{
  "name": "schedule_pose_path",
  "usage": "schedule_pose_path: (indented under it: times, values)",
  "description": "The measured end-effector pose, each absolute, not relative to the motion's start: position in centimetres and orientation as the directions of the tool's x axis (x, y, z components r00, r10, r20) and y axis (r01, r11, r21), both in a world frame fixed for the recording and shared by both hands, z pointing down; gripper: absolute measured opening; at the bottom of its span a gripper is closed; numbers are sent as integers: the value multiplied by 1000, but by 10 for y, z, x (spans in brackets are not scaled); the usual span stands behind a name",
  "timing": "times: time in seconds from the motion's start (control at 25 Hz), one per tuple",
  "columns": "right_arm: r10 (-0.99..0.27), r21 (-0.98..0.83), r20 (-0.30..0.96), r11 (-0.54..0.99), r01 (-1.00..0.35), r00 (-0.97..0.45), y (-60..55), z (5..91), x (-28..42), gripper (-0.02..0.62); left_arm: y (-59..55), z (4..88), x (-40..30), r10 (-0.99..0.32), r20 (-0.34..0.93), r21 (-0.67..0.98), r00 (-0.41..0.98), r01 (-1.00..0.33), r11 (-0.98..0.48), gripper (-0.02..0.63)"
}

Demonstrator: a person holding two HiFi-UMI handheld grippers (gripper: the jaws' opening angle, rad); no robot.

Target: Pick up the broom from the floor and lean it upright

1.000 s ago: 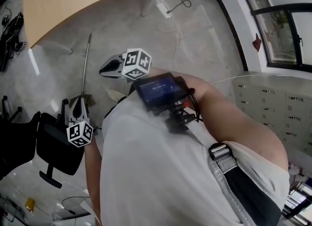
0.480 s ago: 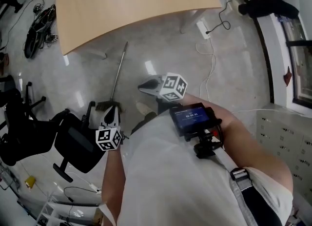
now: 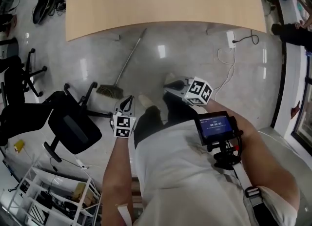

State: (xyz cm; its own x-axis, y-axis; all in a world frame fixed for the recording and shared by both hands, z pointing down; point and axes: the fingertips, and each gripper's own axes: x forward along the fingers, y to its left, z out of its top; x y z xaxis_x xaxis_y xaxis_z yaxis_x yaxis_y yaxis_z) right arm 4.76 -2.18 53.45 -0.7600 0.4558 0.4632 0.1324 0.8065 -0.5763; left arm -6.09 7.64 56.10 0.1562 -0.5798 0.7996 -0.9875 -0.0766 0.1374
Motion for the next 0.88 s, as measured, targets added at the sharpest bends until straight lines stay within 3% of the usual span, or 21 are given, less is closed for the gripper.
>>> schedule_pose_path:
  times: [0.44,0.88]
  values:
    - [446,-559,538,824,93,-715,-42,620,50,15,63,697,-63,-577,804,243,145,-965,97,20]
    - [491,-546,521,820,169,-698,-56,696,22,15,51,804,-80,-547,822,258,160,-960,106,20]
